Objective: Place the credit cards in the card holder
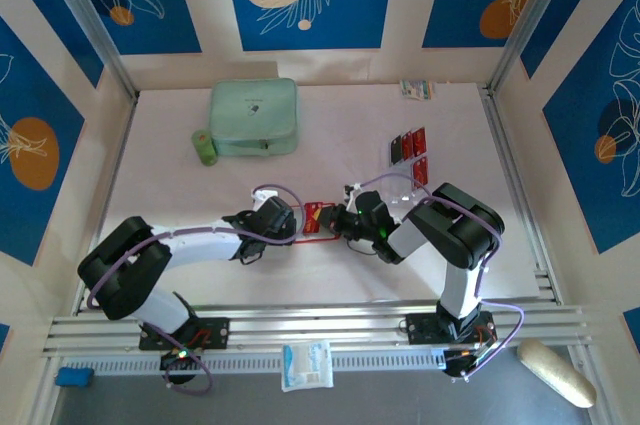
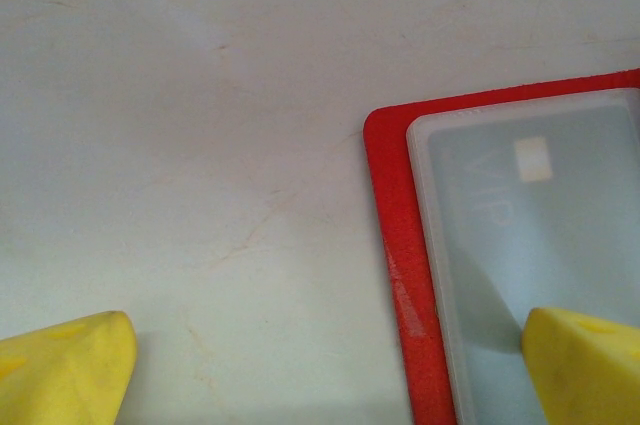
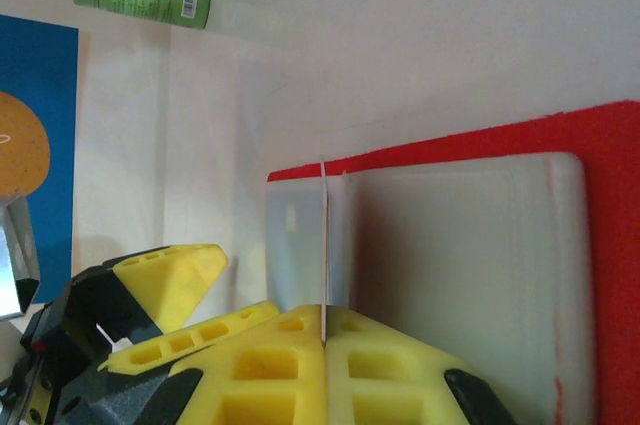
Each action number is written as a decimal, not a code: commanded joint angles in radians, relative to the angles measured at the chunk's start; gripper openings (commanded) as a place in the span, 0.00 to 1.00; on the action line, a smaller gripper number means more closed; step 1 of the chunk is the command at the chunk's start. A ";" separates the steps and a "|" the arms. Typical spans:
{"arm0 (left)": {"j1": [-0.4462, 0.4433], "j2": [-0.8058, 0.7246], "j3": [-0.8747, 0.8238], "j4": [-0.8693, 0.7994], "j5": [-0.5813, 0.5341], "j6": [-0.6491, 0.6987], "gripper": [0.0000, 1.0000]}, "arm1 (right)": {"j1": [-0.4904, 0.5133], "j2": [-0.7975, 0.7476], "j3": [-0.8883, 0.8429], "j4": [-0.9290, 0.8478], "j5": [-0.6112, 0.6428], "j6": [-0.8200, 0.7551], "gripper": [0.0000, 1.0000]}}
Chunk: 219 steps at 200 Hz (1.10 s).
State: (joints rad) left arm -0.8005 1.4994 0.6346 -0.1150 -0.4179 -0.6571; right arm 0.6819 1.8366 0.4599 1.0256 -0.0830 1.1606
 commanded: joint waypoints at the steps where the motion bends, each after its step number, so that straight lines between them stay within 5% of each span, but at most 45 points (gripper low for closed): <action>1: 0.007 -0.001 -0.029 -0.076 -0.028 0.001 0.98 | -0.005 0.012 -0.022 0.015 -0.018 0.001 0.00; 219: 0.007 0.001 -0.025 -0.076 -0.030 0.004 0.98 | -0.042 0.070 0.058 -0.152 -0.179 -0.012 0.00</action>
State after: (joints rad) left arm -0.8009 1.4994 0.6346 -0.1150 -0.4202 -0.6571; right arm 0.6415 1.8706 0.5064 0.9550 -0.2382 1.1603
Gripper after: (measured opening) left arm 0.983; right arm 0.061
